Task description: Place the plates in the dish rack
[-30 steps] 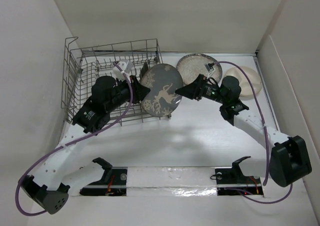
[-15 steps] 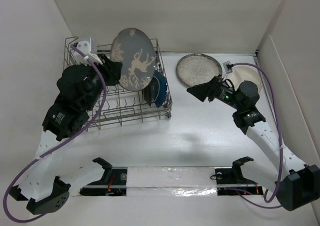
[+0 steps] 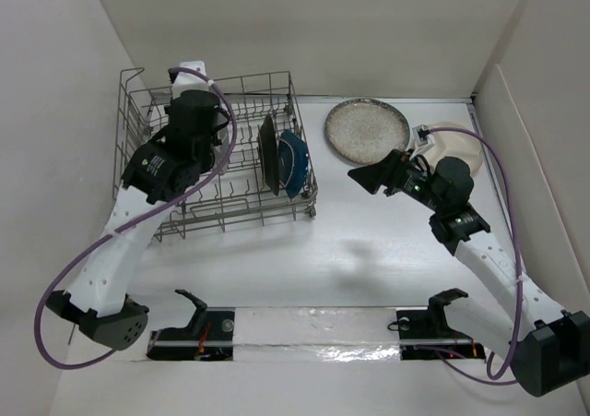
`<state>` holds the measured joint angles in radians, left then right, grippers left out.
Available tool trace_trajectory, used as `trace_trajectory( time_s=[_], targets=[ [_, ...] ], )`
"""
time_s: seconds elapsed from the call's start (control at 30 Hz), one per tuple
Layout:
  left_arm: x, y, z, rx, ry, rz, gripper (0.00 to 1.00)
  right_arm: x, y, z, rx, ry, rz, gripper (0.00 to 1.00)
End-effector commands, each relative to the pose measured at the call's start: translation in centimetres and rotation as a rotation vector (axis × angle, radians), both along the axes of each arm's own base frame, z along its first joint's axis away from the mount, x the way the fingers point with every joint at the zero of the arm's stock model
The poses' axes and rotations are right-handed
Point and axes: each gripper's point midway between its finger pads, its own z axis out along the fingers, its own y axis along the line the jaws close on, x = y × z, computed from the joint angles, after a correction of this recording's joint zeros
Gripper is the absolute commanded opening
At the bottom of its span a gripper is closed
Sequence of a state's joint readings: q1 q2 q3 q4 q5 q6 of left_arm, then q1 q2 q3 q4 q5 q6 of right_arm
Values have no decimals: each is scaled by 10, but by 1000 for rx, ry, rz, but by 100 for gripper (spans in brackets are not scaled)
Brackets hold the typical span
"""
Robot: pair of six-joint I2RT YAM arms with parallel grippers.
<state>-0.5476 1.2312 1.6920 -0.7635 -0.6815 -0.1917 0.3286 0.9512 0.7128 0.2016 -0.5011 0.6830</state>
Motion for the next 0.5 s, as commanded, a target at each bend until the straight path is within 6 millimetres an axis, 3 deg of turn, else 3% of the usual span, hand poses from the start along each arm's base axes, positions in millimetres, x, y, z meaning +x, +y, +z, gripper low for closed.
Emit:
trace_trajectory(
  time_s=[0.0,0.13,0.47],
  targets=[
    [15,-9,10,-49,-91,23,0,2,-2,6,-10,-46,-22,90],
    [29,-32,-6,-43,-57,-9,0,1,-3,0,-19,-41,-23,90],
    [60,-45,-47,65,15,17,0,-3,-2,-8,-46,-37,-27,90]
  ],
)
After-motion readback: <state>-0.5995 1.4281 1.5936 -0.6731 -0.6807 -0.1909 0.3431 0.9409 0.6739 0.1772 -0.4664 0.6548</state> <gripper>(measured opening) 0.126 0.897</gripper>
